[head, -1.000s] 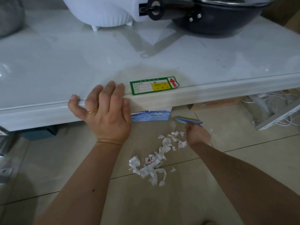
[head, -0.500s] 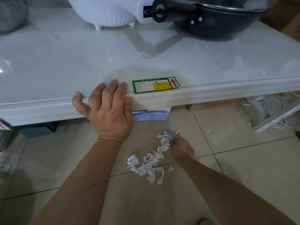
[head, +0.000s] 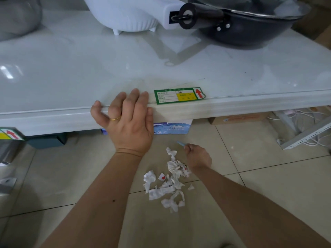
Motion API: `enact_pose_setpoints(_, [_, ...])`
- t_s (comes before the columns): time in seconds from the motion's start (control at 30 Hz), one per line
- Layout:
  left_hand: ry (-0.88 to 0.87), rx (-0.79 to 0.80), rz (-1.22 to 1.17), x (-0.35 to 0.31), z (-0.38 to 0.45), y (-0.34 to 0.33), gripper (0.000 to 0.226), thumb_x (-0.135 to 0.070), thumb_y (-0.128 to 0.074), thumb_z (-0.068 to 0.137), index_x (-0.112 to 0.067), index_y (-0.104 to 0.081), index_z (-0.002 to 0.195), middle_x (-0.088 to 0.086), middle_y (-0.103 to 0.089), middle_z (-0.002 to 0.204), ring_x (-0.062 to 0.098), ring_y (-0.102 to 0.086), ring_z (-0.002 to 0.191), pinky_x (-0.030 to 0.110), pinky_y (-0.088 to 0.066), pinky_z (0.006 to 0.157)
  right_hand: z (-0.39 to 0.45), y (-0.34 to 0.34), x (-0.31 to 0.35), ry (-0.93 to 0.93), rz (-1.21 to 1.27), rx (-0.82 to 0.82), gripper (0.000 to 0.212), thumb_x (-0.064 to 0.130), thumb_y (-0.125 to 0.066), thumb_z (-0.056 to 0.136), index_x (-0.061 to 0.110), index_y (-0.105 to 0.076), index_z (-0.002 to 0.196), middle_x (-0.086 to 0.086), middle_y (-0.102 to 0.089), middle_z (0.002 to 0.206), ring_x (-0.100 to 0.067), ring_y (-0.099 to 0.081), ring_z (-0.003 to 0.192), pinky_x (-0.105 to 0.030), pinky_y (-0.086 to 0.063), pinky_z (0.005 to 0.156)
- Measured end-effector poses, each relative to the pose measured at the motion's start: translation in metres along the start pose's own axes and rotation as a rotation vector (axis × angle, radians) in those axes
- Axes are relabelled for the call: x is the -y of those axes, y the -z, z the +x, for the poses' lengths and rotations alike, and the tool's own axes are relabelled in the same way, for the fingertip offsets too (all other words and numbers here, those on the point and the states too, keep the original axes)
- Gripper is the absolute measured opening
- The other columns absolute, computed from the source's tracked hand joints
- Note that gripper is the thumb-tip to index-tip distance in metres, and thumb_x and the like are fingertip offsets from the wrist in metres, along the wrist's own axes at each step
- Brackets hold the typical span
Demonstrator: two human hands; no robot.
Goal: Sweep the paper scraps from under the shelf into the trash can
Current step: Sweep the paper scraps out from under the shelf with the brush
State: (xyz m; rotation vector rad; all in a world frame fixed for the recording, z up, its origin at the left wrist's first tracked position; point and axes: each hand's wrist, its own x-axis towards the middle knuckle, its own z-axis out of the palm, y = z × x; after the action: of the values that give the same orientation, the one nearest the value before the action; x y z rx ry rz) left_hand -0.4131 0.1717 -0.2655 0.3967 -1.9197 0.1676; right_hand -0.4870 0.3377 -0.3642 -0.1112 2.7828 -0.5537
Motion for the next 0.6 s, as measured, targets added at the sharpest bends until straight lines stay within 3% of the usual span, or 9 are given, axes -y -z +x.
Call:
enact_pose_setpoints(0.2, [-0.007, 0.01, -0.006, -0.001, -0.001, 0.001, 0.032, -0.028, -0.031, 0.097, -0.018, -0.059, 0.108, 0.002, -0.072, 0.104, 0.02, -0.047, 0.105, 0.043, -0.012, 0.104, -0.004, -0.029, 0.013, 0.09, -0.15, 0.194, 0.041, 0.037, -0.029, 0.1, 0.02, -0.058, 0.124, -0.01, -0.062, 0.127, -0.03, -0.058, 0.117, -0.035, -0.045, 0.095])
enact_pose_setpoints(0.6, [0.023, 0.065, -0.027, -0.002, 0.002, 0.005, 0.033, -0.029, -0.028, 0.099, -0.018, -0.057, 0.109, 0.003, -0.071, 0.104, 0.019, -0.046, 0.106, 0.043, -0.008, 0.106, -0.062, -0.037, 0.016, 0.272, -0.151, 0.072, 0.042, 0.038, -0.023, 0.101, 0.023, -0.051, 0.129, -0.008, -0.063, 0.117, -0.025, -0.062, 0.107, -0.033, -0.048, 0.086])
